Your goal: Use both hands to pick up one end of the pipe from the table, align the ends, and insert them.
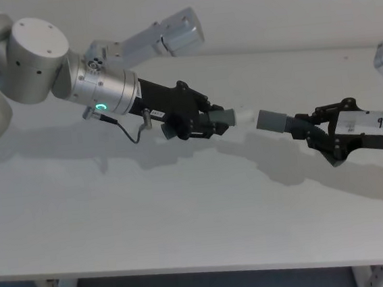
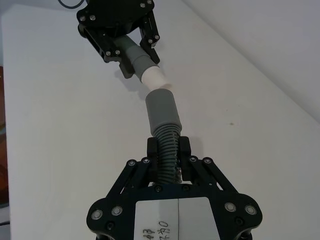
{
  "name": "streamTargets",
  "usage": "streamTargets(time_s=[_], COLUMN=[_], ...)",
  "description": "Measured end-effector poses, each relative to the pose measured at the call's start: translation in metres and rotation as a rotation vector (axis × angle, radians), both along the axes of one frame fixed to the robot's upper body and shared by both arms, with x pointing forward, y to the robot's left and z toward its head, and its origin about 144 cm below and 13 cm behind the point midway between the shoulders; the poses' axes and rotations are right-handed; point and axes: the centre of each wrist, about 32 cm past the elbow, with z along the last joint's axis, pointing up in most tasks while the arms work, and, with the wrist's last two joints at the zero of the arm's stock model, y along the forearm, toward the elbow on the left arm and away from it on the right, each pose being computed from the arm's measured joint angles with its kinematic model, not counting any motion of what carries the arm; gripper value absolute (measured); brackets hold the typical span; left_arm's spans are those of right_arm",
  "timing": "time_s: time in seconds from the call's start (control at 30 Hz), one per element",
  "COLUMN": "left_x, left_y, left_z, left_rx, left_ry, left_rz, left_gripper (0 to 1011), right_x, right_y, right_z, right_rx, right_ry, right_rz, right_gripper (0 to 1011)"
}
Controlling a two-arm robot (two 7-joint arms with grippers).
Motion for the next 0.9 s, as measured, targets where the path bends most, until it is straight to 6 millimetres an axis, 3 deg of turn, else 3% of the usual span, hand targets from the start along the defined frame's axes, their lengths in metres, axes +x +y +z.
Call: streamTargets(time_s=[0.9], left_x=[-0.0002], left_y=[-0.0068], left_z=[-0.0009], left_rx=[-0.013], left_ry=[0.003], left_rz=[-0.032], left_gripper=[351], right_x=[-0.0008], right_y=[0.0023], right_z=[0.0028], right_rx=[0.010], right_ry=[0.010], right_rz=[-0.005], right_gripper=[237])
